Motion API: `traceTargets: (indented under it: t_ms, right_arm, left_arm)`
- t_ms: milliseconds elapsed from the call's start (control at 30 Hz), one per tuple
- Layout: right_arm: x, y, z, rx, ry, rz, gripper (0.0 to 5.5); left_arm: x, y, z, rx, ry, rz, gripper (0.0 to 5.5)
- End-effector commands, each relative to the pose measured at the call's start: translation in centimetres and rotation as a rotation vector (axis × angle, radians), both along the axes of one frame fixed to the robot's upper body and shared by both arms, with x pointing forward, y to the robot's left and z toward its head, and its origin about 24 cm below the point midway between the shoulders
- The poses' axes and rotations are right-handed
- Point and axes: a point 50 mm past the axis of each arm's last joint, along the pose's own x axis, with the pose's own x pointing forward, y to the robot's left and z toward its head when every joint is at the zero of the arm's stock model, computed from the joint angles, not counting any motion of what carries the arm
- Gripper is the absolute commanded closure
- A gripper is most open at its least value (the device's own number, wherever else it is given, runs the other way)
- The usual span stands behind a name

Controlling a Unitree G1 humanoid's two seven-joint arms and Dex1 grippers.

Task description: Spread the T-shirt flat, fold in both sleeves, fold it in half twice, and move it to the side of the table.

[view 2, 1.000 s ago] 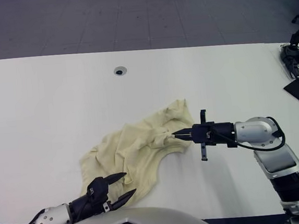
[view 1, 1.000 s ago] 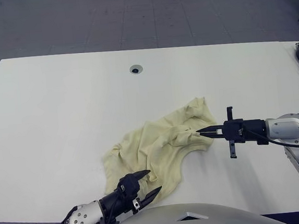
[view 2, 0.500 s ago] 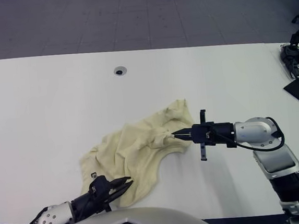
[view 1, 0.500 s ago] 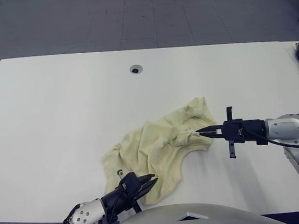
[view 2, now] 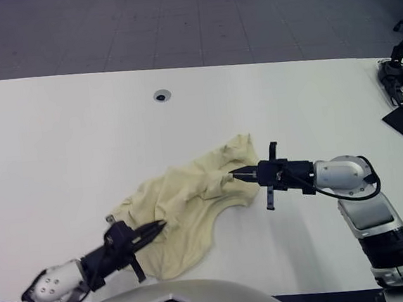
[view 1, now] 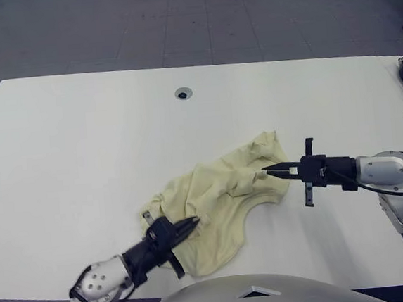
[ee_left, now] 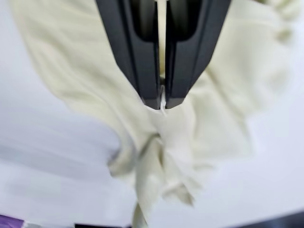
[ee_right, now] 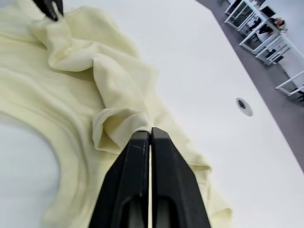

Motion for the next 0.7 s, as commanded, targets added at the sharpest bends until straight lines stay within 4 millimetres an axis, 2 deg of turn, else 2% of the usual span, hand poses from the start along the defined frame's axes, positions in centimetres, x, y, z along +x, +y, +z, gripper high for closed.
traceTargets:
  t_ms: [33, 133, 233, 333, 533, 700]
  right_arm:
    - [1.4, -0.7, 1.9, 0.057, -0.12, -0.069, 5.5]
    - [2.8, -1.1, 3.0, 0.077, -0.224, -0.144, 5.5]
    - [5.0, -0.9, 3.9, 0.061, -0.349, -0.229, 5.5]
    - [7.7, -0.1, 4.1, -0.021, -0.487, -0.297, 5.5]
    - [12.7, 1.5, 5.0, -0.121, -0.792, -0.472, 5.5]
    - [15.3, 3.1, 4.2, -0.201, -0.893, -0.532, 5.5]
  left_arm:
    - [2.4, 2.3, 4.3, 0.0, -0.191, 0.097, 5.47]
    - [4.4, 3.9, 6.1, 0.051, -0.289, 0.166, 5.47]
    - [7.2, 5.5, 6.3, 0.154, -0.337, 0.23, 5.47]
    - [10.0, 7.0, 5.9, 0.281, -0.374, 0.318, 5.47]
    - [14.4, 7.6, 4.3, 0.579, -0.45, 0.385, 5.47]
    - [17.3, 8.0, 2.4, 0.705, -0.425, 0.41, 5.47]
